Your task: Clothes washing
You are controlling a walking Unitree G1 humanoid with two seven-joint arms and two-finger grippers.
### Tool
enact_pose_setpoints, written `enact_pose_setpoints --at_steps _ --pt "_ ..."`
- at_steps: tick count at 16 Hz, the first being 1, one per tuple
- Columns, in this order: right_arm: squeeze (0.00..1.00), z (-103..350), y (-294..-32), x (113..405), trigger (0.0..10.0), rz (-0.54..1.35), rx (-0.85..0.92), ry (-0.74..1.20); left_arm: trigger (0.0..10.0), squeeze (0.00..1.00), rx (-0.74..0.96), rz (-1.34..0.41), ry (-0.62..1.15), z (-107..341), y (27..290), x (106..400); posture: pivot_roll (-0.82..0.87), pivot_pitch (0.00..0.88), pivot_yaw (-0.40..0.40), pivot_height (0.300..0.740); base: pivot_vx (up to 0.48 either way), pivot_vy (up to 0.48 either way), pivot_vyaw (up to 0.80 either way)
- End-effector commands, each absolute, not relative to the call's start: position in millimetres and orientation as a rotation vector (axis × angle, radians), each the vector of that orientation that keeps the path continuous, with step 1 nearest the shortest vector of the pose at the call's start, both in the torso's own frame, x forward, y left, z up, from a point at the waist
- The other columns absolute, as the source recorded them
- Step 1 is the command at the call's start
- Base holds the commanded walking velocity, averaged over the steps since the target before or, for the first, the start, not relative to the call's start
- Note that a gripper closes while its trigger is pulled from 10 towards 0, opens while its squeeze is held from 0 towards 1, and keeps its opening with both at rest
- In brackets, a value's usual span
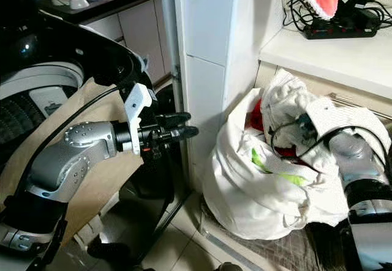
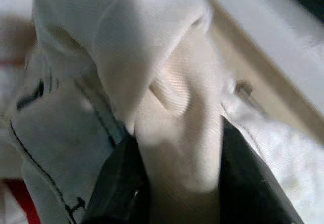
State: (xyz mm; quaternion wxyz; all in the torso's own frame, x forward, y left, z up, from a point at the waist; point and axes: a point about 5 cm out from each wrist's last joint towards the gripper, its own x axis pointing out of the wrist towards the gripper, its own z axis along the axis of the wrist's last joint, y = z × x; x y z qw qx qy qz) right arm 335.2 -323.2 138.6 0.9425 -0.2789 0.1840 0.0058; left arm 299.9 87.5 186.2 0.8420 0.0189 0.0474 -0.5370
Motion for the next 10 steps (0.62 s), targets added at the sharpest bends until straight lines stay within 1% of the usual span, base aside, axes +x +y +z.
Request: enact_pose_setpoints --at_steps 1,2,3,4,6,7,8,9,10 --pt "0.0 159 -323 340 0.0 0.016 -0.531 0.298 10.0 0.0 0.061 -1.104 0.06 195 90 303 -0.15 0.0 0.085 0.74 0.0 0.0 0.0" --pt "0.0 177 -318 339 0.0 0.074 -0.472 0.224 10.0 0.0 0.05 -1.074 0.035 200 92 306 -0.15 0.0 0.084 0.74 0.0 0.0 0.0" --pt "0.0 204 -308 335 0.0 0.175 -0.382 0.118 10.0 0.0 0.032 -1.032 -0.018 208 93 310 -0.15 0.0 0.086 0.74 0.0 0.0 0.0" --pt "0.0 229 -300 327 0.0 0.28 -0.328 0.032 10.0 0.0 0.013 -1.003 -0.073 217 94 313 -0.16 0.0 0.088 0.74 0.0 0.0 0.0" --pt "0.0 270 -287 307 0.0 0.442 -0.277 -0.086 10.0 0.0 -0.03 -0.976 -0.185 238 91 317 -0.16 0.0 0.089 0.74 0.0 0.0 0.0" --pt "0.0 287 -280 297 0.0 0.507 -0.213 -0.149 10.0 0.0 -0.064 -0.972 -0.251 252 89 317 -0.17 0.0 0.089 0.74 0.0 0.0 0.0" --pt "0.0 293 -278 294 0.0 0.533 -0.176 -0.178 10.0 0.0 -0.074 -0.974 -0.28 258 87 317 -0.17 0.0 0.091 0.74 0.0 0.0 0.0" --pt "0.0 303 -270 287 0.0 0.588 -0.1 -0.225 10.0 0.0 -0.088 -0.982 -0.335 270 83 316 -0.17 0.0 0.091 0.74 0.0 0.0 0.0" --pt "0.0 310 -258 279 0.0 0.68 -0.018 -0.266 10.0 0.0 -0.106 -1.0 -0.412 286 76 313 -0.17 0.0 0.089 0.74 0.0 0.0 0.0"
